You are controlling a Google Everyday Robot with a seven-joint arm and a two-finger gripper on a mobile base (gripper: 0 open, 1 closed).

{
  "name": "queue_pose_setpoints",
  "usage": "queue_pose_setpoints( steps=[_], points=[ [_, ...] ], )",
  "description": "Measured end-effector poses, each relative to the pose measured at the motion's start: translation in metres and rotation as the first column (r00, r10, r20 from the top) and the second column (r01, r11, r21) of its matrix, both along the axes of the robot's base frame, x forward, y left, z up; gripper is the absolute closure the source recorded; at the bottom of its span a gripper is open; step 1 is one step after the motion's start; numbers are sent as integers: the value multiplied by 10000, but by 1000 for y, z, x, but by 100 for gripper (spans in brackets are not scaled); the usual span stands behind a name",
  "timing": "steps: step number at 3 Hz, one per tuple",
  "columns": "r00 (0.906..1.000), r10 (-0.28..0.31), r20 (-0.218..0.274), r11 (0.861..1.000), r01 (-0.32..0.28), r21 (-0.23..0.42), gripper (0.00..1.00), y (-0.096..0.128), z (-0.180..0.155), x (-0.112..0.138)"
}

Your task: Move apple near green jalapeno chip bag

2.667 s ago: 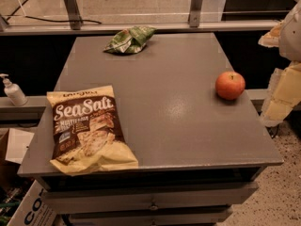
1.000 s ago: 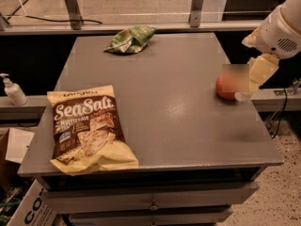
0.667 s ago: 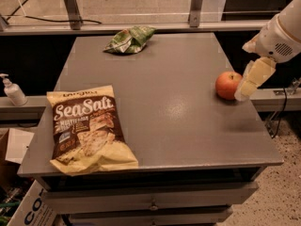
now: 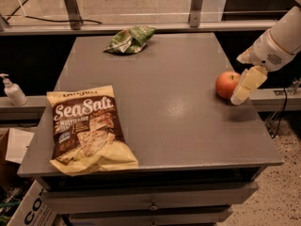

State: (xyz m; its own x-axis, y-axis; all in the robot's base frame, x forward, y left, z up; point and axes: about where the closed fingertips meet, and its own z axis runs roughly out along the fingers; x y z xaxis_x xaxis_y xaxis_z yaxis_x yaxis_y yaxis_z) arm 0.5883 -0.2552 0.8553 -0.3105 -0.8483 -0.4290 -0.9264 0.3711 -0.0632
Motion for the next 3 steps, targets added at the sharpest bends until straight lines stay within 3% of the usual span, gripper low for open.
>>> queue_pose_setpoints(
  steps=[1, 3],
  points=[
    [9997, 228, -36, 9996, -227, 195, 16, 7, -10, 5],
    [9987, 509, -28, 9976, -507, 481, 63, 19, -6, 12]
  ],
)
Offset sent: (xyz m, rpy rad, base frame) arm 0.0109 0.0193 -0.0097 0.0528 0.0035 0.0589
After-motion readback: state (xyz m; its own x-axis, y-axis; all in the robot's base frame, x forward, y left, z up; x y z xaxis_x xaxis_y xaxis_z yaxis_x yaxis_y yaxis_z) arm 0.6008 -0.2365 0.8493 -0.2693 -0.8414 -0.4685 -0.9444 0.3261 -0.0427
